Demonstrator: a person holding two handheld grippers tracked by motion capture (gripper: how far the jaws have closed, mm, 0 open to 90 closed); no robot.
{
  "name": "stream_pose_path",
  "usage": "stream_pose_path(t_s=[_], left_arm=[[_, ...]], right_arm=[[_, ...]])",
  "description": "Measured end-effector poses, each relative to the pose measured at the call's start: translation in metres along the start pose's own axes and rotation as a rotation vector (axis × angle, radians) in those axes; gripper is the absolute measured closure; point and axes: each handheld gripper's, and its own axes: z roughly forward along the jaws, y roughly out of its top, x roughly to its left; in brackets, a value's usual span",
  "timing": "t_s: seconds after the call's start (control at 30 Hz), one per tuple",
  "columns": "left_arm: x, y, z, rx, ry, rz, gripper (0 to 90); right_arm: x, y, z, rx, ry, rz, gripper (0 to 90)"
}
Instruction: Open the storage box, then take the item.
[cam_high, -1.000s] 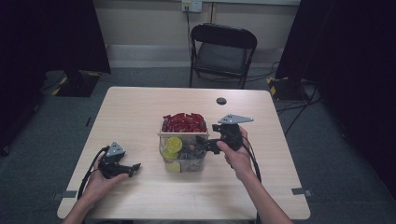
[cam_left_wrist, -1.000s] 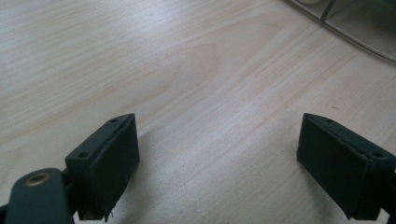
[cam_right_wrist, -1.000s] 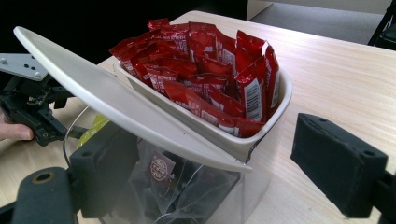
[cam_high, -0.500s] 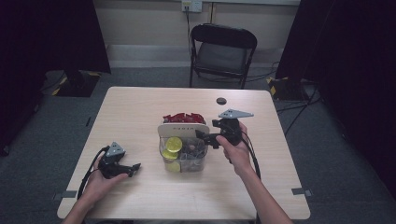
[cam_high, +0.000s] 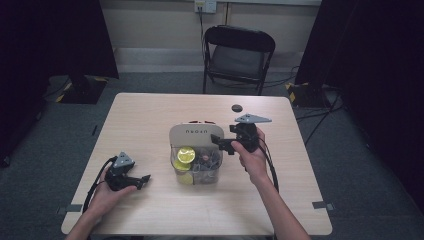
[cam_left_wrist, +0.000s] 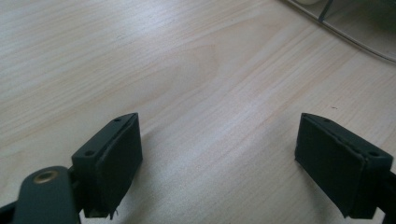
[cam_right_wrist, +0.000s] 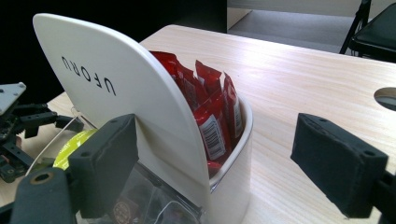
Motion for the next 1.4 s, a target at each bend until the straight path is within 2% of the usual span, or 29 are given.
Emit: stream_pose_path(t_s=[0.1, 0.33, 0.53, 0.63, 0.77, 0.87, 0.9, 0.97, 1.07, 1.2, 1.37, 1.4], left_arm=[[0.000, 0.000, -0.001, -0.003, -0.003, -0.003, 16.4], [-0.001, 0.001, -0.003, 0.008, -0.011, 0.008, 21.2], [-0.002, 0.005, -0.010, -0.040, -0.030, -0.006, 22.5], [-0.003, 0.006, -0.012, -0.041, -0.053, -0.023, 23.8], [-0.002, 0.009, -0.015, -0.068, -0.093, -0.056, 24.9], [-0.004, 0.012, -0.020, -0.084, -0.114, -0.064, 25.2], [-0.005, 0.012, -0.022, -0.099, -0.133, -0.072, 25.1], [-0.008, 0.015, -0.027, -0.123, -0.121, -0.071, 26.0], [-0.013, 0.019, -0.033, -0.156, -0.138, -0.083, 26.6], [-0.019, 0.023, -0.038, -0.152, -0.164, -0.043, 29.6], [-0.029, 0.033, -0.039, -0.173, -0.172, -0.021, 32.1], [-0.032, 0.035, -0.038, -0.179, -0.186, -0.025, 31.8]], right_arm=[[-0.001, -0.001, 0.001, -0.004, 0.003, 0.012, 13.5], [0.000, -0.001, -0.001, 0.000, -0.010, 0.003, 13.8], [-0.001, 0.000, -0.001, 0.001, -0.008, 0.001, 13.9], [0.001, 0.002, -0.002, 0.003, -0.009, -0.015, 14.3], [0.001, 0.006, -0.002, 0.000, -0.004, -0.023, 14.4], [0.000, 0.006, -0.001, 0.001, 0.007, -0.015, 14.1], [0.000, 0.006, -0.001, 0.002, 0.005, -0.020, 14.2], [0.001, 0.006, -0.001, 0.002, 0.002, -0.026, 14.5], [0.002, 0.006, -0.002, -0.004, 0.000, -0.024, 14.9], [0.001, 0.005, -0.003, -0.004, -0.005, -0.018, 14.6], [0.001, 0.005, -0.002, -0.003, -0.001, -0.014, 14.5], [0.001, 0.005, -0.002, -0.003, -0.002, -0.021, 14.6]])
